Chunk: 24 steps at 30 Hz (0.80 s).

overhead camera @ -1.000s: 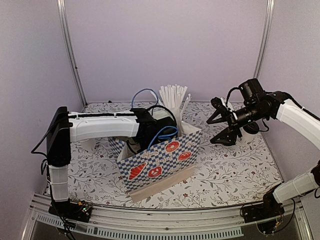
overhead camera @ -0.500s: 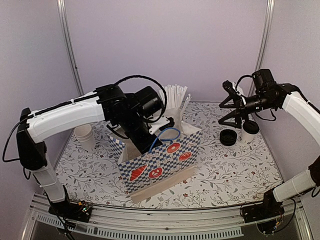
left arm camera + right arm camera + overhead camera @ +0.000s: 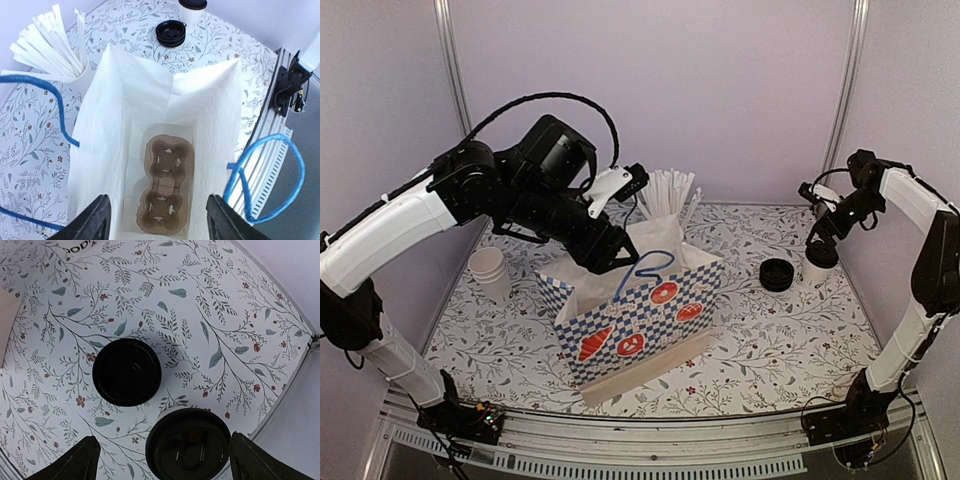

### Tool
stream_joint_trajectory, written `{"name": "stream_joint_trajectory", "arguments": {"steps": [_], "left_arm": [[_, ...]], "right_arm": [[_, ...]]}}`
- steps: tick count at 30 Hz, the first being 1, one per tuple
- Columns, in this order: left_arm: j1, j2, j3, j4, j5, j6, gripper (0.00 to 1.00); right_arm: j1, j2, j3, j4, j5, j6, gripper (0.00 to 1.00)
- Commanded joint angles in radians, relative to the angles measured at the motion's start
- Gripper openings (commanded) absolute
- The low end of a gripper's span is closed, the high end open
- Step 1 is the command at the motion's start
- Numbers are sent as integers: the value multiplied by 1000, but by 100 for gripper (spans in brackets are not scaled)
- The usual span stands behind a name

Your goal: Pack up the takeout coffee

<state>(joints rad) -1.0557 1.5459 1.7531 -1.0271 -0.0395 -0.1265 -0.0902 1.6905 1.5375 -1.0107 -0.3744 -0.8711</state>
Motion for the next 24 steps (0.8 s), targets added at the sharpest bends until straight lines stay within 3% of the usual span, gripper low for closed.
{"name": "stream_joint_trajectory", "arguments": {"steps": [1, 5, 11, 24], "left_arm": [[-12, -33, -15, 97, 15, -10, 68], [-12, -53, -42, 113, 25, -16, 68], [-13, -59, -66, 111, -13, -18, 68], [-14, -54, -92, 104, -23, -22, 68]], "right_arm": [[-9, 29, 45, -58, 179, -91, 93], [-12, 67, 78, -69, 262, -92, 99], [-13, 169, 156, -147, 317, -96, 99], [-13, 247, 223, -200, 276, -81, 99]]}}
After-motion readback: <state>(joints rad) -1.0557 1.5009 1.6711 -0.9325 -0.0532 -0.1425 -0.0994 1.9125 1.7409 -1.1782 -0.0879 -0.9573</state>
